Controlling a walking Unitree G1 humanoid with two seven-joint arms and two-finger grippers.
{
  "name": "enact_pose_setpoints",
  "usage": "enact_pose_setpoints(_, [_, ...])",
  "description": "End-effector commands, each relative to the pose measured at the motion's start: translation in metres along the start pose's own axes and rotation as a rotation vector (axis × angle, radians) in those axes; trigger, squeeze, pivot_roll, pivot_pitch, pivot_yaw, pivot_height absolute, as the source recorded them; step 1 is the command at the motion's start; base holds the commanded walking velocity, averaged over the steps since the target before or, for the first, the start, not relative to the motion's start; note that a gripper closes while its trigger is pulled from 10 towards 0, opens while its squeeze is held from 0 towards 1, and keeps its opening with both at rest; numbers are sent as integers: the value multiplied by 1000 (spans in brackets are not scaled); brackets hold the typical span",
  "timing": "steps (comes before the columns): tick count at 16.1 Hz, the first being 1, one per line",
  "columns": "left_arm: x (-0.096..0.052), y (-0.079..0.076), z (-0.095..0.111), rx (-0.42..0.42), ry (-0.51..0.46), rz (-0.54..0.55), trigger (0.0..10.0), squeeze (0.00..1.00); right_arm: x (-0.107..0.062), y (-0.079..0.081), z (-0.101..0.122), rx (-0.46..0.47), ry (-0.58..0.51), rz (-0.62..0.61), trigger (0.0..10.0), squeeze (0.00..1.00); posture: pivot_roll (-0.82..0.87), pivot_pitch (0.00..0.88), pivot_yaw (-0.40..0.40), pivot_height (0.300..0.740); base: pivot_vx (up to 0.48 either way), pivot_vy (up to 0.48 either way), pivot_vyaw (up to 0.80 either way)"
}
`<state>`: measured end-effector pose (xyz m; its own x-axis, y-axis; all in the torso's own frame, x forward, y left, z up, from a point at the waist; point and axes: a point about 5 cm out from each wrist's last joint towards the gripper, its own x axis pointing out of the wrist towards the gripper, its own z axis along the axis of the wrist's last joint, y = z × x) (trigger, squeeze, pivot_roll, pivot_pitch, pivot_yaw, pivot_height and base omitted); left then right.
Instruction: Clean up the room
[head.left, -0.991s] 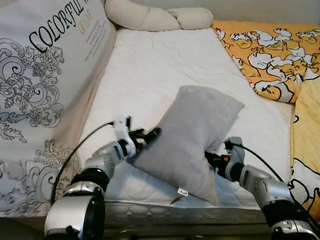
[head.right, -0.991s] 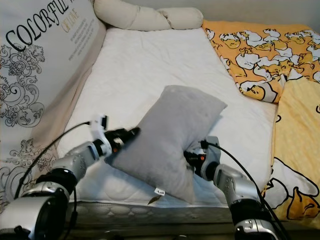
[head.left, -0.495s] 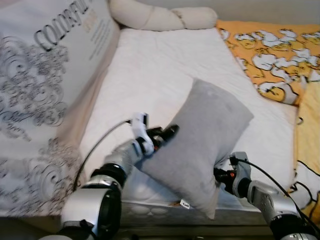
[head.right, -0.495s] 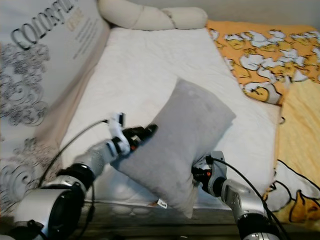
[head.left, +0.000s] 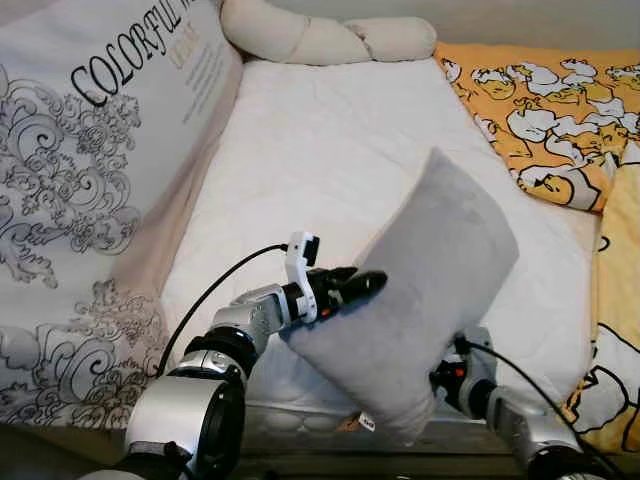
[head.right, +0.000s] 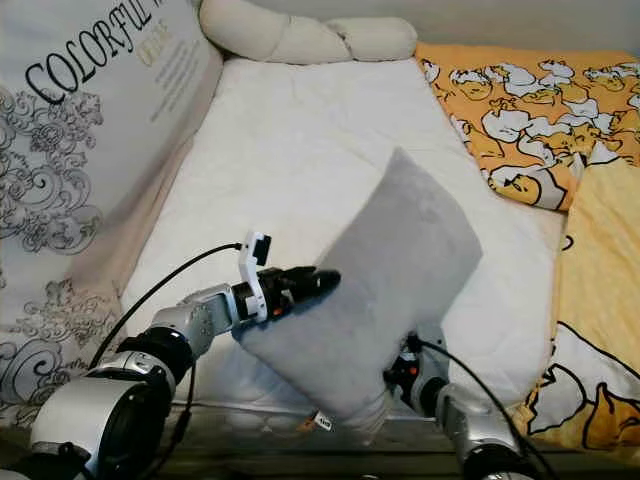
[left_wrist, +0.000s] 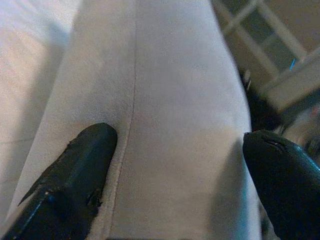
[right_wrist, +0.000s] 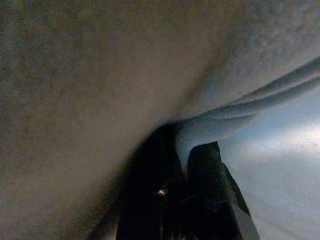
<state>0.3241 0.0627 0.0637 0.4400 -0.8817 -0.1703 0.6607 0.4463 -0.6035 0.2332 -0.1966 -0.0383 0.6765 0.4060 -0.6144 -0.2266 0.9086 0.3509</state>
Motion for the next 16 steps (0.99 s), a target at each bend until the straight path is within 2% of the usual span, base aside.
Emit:
enact_pose_setpoints(1, [0,1,-11,65,102,23,4627,0,5,10,-22,9,79,-5,0,0,-124,0,45,740,0,0,0])
enact_pose_setpoints(2, [-2,3,-13,86,131,49,4627,0,7,12,-22,9,81,-9,0,0,-124,0,46,740,0,0,0])
enact_pose_setpoints(3, [-3,5,-14,98,146,70,0,0,9,14,-24,7,85,-14,0,0,-124,0,46,740,0,0,0])
enact_pose_setpoints(4, [-4,7,-14,101,157,83,0,0,11,17,-27,3,89,-17,0,0,-123,0,45,740,0,0,0])
enact_pose_setpoints(6, [-9,14,-14,121,193,176,0,0,18,28,-28,-1,89,-25,0,0,-121,0,46,740,0,0,0])
enact_pose_setpoints(8, [-11,16,-11,107,185,195,0,0,22,33,-27,-6,80,-23,0,0,-118,0,45,740,0,0,0])
enact_pose_setpoints(11, [-17,19,-8,52,177,195,0,0,30,41,-9,-18,22,-8,0,0,-102,0,38,740,0,0,0])
enact_pose_setpoints(14, [-19,19,-9,72,185,166,0,0,17,8,43,-58,-92,19,0,0,-100,0,38,740,0,0,0])
enact_pose_setpoints(15, [-20,18,-8,72,182,157,0,0,13,5,68,-82,-150,51,0,0,-98,0,38,740,0,0,0])
enact_pose_setpoints(16, [-22,19,-4,71,163,153,0,0,10,14,105,-126,-251,109,0,0,-97,0,36,740,0,0,0])
